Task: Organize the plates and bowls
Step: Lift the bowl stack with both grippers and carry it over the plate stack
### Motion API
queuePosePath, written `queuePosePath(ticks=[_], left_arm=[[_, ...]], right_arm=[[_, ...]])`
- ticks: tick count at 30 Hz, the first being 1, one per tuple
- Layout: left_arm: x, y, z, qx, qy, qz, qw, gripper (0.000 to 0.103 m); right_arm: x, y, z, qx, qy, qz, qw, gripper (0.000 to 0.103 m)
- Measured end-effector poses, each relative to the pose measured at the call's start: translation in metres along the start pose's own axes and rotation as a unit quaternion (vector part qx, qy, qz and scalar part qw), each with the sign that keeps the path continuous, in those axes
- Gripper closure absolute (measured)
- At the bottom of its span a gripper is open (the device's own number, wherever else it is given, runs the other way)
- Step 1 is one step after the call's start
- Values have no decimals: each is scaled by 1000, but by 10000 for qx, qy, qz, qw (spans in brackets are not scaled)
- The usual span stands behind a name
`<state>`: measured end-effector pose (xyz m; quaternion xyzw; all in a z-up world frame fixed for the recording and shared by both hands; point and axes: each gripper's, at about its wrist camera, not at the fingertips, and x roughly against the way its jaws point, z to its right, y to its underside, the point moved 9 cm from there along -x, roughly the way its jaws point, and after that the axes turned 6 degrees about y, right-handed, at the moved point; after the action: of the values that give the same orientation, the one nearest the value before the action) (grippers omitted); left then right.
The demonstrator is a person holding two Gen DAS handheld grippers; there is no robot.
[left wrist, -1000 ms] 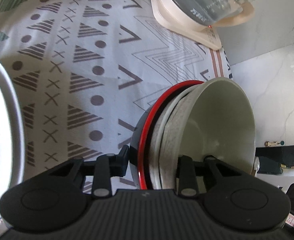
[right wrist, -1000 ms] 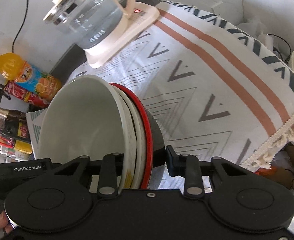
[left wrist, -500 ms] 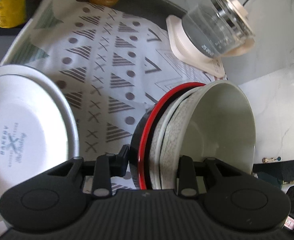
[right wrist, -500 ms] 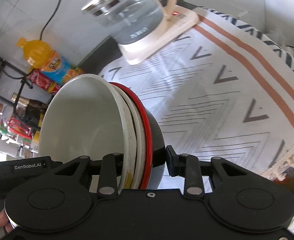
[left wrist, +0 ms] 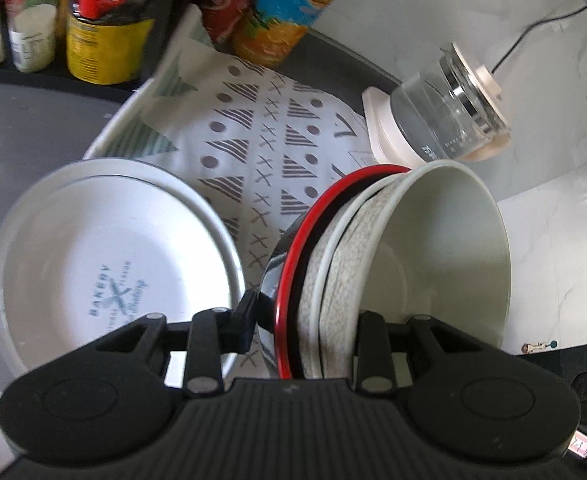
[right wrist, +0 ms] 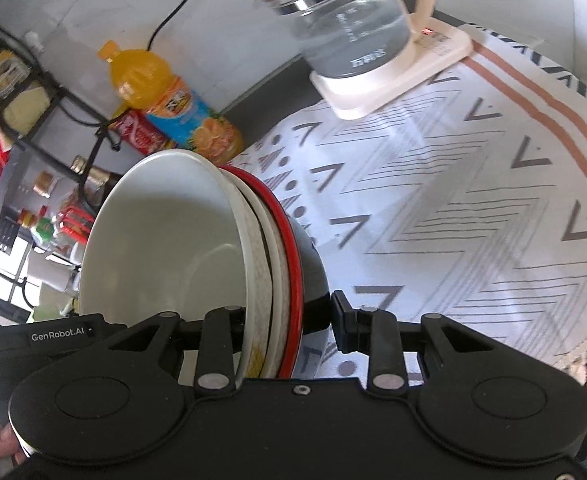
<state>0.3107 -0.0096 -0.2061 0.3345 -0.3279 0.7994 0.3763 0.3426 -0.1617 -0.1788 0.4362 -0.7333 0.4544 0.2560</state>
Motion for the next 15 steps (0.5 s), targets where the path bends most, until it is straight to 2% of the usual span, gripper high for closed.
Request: queuePosePath(ticks=[15], left_arm=[[36, 2, -53, 459, -122, 317, 9984, 72]], right_arm=[[-16, 21, -49, 466, -206, -243, 9984, 73]])
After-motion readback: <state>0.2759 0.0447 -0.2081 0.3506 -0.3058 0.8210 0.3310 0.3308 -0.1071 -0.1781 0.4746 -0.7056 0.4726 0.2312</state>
